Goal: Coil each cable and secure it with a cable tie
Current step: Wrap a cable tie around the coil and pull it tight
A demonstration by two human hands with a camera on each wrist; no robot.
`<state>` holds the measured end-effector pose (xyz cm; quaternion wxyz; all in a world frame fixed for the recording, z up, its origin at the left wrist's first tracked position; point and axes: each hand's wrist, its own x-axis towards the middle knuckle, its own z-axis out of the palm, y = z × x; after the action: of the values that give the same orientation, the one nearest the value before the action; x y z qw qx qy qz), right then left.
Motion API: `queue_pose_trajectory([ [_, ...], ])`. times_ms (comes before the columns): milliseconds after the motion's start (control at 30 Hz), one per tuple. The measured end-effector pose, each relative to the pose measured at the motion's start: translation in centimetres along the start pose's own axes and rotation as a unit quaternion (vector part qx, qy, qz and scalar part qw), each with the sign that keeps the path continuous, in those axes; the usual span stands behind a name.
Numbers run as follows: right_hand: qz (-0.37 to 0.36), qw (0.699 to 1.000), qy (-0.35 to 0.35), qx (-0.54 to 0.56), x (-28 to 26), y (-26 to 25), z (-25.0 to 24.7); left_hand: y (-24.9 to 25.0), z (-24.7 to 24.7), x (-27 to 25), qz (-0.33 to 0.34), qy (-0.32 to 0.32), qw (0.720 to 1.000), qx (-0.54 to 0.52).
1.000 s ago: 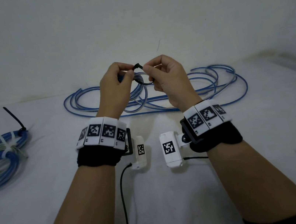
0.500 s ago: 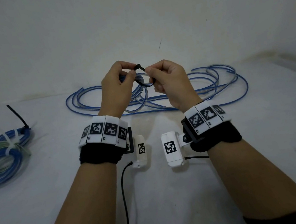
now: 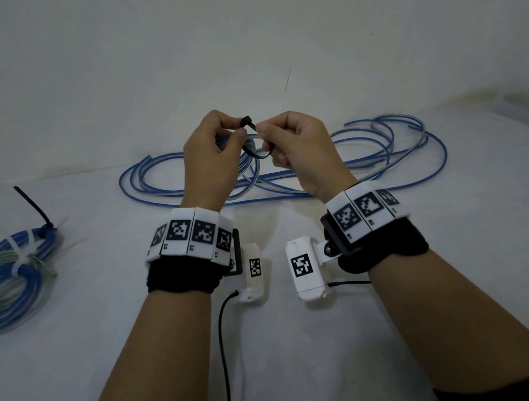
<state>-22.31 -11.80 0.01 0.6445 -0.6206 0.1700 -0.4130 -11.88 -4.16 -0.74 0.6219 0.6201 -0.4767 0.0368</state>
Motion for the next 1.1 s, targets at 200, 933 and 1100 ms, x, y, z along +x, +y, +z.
queue_pose_trajectory([
  [200, 0.000, 1.000, 0.013, 0.009, 0.2, 0.2, -0.3, -0.4, 0.3, 0.2, 0.028, -0.024, 0.998, 0.044],
  [933, 0.108, 0.991, 0.043, -0.066, 3.5, -1.1, -1.8, 0.6, 0.0, -0.2, 0.043, -0.167, 0.984, 0.055],
  [1100, 0.132, 0.989, 0.037, -0.054, 3.5, -0.9, -1.2, 0.0, -0.1, -0.1, 0.013, -0.155, 0.987, 0.028],
])
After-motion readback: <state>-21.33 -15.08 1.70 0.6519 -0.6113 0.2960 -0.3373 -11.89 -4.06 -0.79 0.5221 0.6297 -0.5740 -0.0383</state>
